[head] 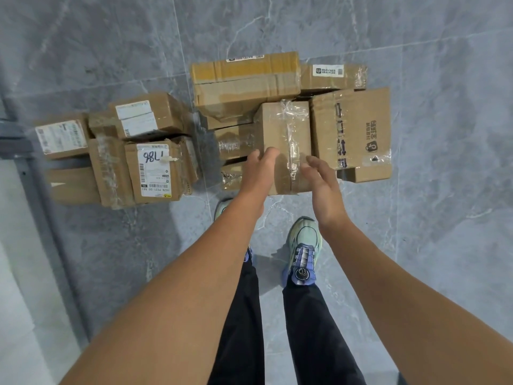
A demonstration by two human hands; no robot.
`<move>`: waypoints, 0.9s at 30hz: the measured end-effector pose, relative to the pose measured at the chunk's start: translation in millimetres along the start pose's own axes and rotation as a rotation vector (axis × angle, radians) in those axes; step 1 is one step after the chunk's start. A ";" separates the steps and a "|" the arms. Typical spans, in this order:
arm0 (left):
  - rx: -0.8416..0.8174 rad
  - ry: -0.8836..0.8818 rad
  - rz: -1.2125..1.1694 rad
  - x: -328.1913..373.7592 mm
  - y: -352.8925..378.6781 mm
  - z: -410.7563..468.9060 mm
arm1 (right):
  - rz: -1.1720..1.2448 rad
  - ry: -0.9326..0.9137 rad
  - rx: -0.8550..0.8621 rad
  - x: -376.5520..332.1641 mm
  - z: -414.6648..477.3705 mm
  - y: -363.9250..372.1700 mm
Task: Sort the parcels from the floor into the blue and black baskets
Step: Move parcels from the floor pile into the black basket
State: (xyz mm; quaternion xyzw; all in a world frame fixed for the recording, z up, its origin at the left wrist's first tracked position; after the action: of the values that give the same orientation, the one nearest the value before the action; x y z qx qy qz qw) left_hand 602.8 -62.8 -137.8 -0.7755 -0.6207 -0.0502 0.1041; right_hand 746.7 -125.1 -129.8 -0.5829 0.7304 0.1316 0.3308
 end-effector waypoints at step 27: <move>-0.100 0.016 0.029 -15.1 -27.7 2.5 | 0.106 0.168 -0.030 -2.0 12.2 47.1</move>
State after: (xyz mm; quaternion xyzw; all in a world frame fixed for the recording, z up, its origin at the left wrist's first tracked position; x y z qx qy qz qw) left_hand 572.3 -70.8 -140.6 -0.7882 -0.6052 -0.0856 0.0710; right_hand 706.7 -103.1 -146.7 -0.5572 0.7835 0.1105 0.2519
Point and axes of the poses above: each hand's wrist, its own z-axis towards the middle knuckle, its own y-axis out of the palm, x = y × z, the point moved 8 cm from there along z, towards the middle knuckle, and after that the axes turned 8 degrees about -y, right-handed, at the moved point
